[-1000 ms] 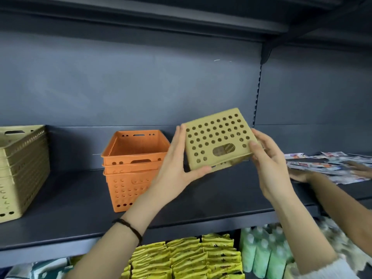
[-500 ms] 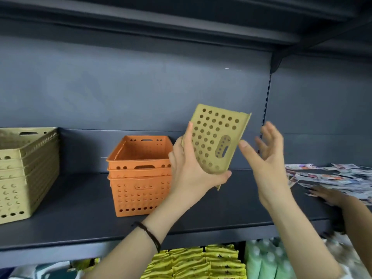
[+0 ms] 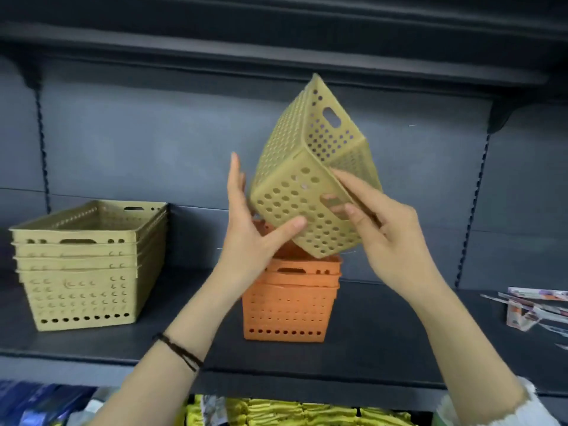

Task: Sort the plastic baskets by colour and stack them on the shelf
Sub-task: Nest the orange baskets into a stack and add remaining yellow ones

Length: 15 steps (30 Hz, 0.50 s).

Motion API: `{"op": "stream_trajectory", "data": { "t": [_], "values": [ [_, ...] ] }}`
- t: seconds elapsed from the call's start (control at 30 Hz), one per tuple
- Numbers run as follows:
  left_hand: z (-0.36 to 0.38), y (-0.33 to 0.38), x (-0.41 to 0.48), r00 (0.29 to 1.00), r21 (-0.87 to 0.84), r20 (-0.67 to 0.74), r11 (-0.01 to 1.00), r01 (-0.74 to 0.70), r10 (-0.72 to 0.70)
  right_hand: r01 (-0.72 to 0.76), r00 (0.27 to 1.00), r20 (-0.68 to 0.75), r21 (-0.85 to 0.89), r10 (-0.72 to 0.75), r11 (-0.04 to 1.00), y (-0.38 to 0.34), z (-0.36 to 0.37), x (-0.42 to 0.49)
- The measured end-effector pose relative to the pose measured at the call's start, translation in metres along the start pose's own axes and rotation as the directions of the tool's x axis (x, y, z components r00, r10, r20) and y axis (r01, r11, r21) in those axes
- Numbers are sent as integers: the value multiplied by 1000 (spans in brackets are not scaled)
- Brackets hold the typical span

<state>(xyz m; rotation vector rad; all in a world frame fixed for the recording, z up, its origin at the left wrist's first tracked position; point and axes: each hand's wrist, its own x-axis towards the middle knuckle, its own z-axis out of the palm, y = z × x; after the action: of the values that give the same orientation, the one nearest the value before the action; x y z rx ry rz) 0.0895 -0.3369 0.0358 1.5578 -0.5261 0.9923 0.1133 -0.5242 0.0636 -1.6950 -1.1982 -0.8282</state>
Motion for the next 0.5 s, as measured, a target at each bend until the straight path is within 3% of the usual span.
{"op": "stream_trajectory", "data": {
  "t": [0.13, 0.2, 0.27, 0.33, 0.4, 0.43, 0.5],
  "values": [
    [-85, 6, 10, 994, 185, 103, 982, 22, -41, 114, 990, 80, -6, -114, 993, -10, 51, 25],
    [-119, 1, 5, 998, 254, 46, 967, 26, -39, 159, 983, 102, -31, -156, 987, -17, 84, 38],
    [-150, -2, 0, 999, 287, -52, 958, 4, 11, 231, 973, 18, -123, -231, 965, -26, 122, 50],
    [-181, 0, 2, 990, 290, -136, 957, -1, 43, 203, 962, -148, -169, -229, 964, -34, 161, 61],
    [-213, 5, 6, 977, 195, -210, 980, 23, 19, 54, 971, -234, -1, -52, 999, -42, 200, 70],
    [-229, 7, 8, 971, 145, -241, 989, 42, -6, -34, 976, -206, 166, 68, 986, -46, 218, 74],
    [-262, 7, 13, 966, 99, -247, 990, 101, -74, -182, 970, -60, 467, 236, 865, -51, 250, 80]
  ]
}}
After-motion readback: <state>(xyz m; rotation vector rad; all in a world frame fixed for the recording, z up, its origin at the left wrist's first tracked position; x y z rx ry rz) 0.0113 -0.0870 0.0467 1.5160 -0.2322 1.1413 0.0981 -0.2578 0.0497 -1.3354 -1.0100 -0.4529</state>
